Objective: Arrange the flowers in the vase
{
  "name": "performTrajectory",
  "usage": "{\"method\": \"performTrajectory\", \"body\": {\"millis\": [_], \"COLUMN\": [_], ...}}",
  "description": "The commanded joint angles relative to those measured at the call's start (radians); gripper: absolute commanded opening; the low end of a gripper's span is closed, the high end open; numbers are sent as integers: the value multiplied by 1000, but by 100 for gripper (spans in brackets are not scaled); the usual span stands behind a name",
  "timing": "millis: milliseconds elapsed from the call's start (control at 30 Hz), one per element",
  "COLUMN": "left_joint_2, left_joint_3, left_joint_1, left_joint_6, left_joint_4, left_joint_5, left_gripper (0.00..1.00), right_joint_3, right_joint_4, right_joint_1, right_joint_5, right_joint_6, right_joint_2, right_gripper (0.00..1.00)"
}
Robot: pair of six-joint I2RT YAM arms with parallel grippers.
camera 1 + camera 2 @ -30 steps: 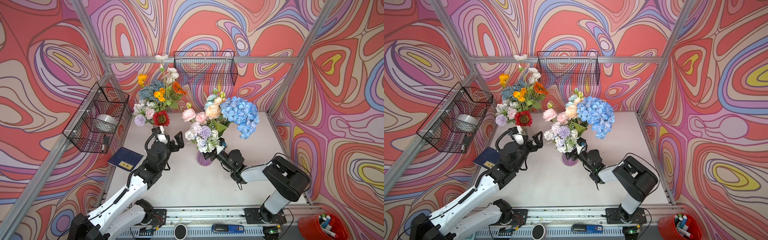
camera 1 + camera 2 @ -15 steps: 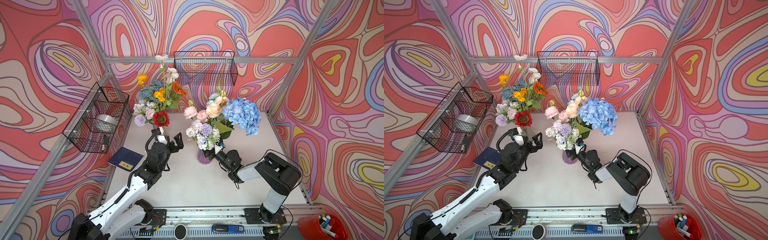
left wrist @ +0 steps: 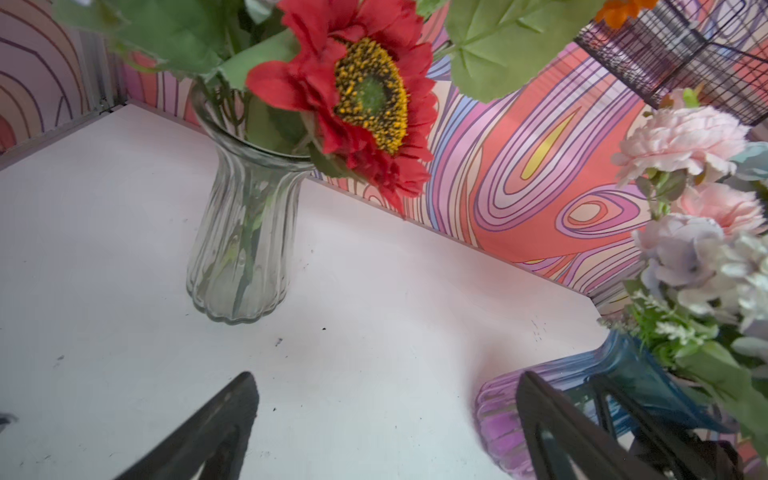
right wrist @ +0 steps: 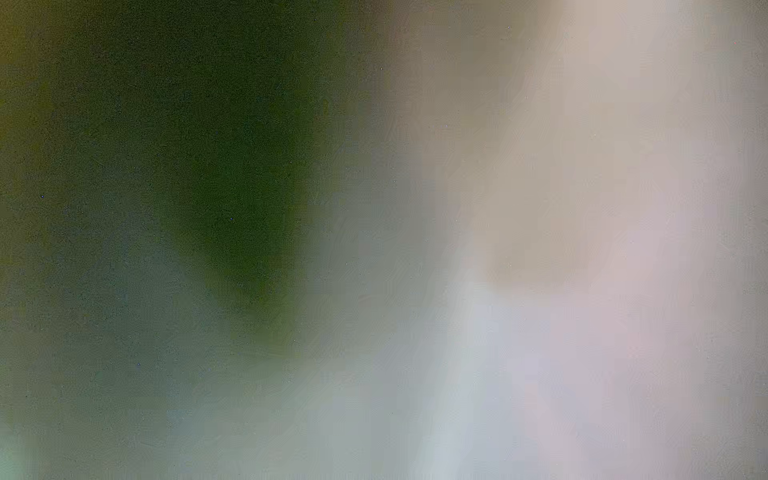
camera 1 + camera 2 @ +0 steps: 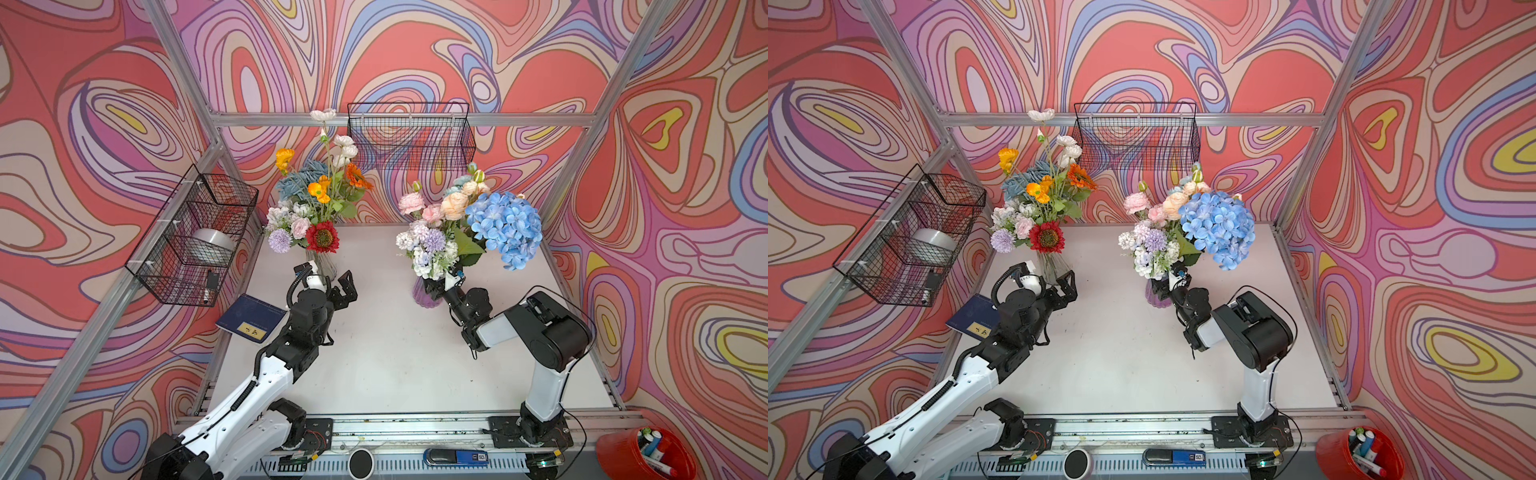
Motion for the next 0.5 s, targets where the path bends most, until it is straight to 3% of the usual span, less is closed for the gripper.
{"method": "performTrajectory", "body": {"millis": [0, 133, 300, 333, 367, 467], "left_joint_2": [-36, -67, -94, -97, -100, -108], "left_joint_3": [-19, -62, -78, -79, -79, -71], "left_joint_1": [13, 21, 34, 36, 38, 43], "left_joint_6": [-22, -20, -25, -27, -28, -34], "left_joint_4": [-43, -73, -110, -122, -134, -183], "left_joint_5": [-35, -55, -79, -91, -102, -124], "left_gripper": [100, 100, 100, 100, 100, 100], "right_joint_3": [74, 175, 218, 212, 201, 158], "right_joint_4": [34, 20, -66, -69, -66, -66], "right_joint_1": [-31, -62, -63, -64, -63, -63], "right_joint_5": [-15, -36, -52, -57, -66, -77], "right_joint_6": [-39, -39, -38, -29, -26, 11], "right_joint_2": [73, 154, 148, 140, 132, 95], "right_gripper": [43, 47, 78, 94, 98, 98]}}
